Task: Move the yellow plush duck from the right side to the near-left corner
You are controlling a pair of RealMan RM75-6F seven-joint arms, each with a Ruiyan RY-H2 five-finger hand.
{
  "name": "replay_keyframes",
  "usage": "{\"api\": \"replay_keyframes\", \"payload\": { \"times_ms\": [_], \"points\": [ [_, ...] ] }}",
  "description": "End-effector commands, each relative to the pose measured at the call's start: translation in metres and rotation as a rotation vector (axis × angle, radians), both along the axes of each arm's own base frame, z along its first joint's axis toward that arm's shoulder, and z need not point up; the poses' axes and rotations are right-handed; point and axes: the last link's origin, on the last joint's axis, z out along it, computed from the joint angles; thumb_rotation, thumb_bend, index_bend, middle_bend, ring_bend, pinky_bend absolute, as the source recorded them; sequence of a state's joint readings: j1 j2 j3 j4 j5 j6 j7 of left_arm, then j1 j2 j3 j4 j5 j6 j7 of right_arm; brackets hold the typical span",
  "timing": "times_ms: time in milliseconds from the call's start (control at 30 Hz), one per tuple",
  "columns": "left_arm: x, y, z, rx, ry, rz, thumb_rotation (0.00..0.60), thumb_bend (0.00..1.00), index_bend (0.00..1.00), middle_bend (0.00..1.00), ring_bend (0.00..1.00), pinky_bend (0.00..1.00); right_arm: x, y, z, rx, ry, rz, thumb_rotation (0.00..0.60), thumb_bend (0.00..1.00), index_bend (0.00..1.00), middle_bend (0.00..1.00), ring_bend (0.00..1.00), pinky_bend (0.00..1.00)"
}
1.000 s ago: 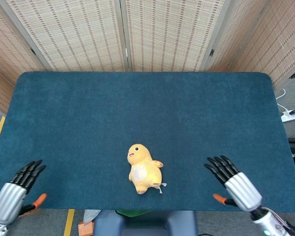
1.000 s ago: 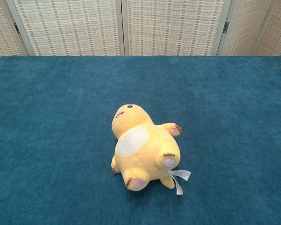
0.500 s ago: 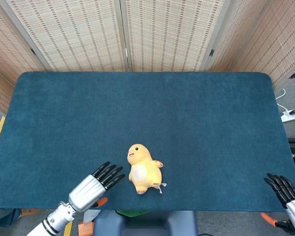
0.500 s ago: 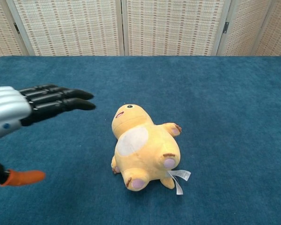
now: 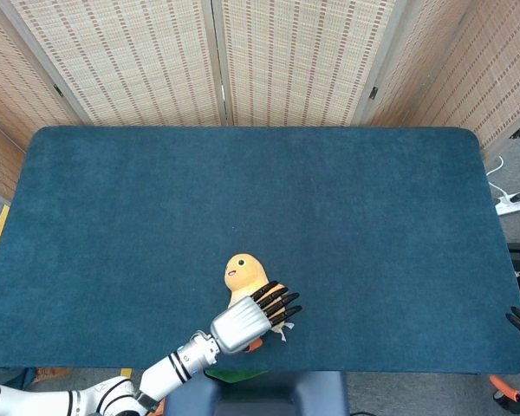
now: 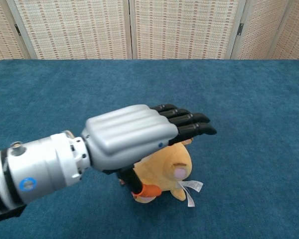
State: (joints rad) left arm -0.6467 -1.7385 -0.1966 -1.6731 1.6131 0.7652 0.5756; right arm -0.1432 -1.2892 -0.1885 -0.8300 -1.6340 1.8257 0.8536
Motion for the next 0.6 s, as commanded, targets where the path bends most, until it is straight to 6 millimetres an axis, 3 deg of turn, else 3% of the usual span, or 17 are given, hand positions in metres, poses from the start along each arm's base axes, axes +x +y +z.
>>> {"api": "replay_keyframes", "payload": {
  "times_ms": [33,200,367,533,600],
  "points": [
    [0.011,0.006,-0.013,-0.027,0.017,-0.006,0.6,0.22,0.06,0.03,0.0,0.07,-0.006,0.0,0.003,-0.019,-0.013,-0.024,0.6,0.12,0.0,0.0,0.0,0.0],
    [0.003,0.01,-0.029,-0.067,0.087,0.019,0.6,0.22,0.12,0.09,0.01,0.16,-0.009,-0.001,0.006,-0.032,-0.025,-0.024,0.6,0.13,0.0,0.0,0.0,0.0],
    [-0.013,0.015,-0.032,-0.071,0.14,0.067,0.6,0.22,0.19,0.13,0.05,0.25,-0.01,0.001,0.008,-0.039,-0.031,-0.026,0.6,0.13,0.0,0.0,0.0,0.0],
    [-0.027,0.018,-0.024,-0.06,0.157,0.108,0.6,0.24,0.25,0.23,0.17,0.49,-0.008,0.003,0.006,-0.035,-0.031,-0.01,0.6,0.14,0.0,0.0,0.0,0.0],
    [-0.032,0.017,-0.021,-0.054,0.157,0.118,0.6,0.32,0.32,0.32,0.27,0.61,-0.006,0.004,0.004,-0.022,-0.029,-0.004,0.6,0.14,0.0,0.0,0.0,0.0]
  ]
}}
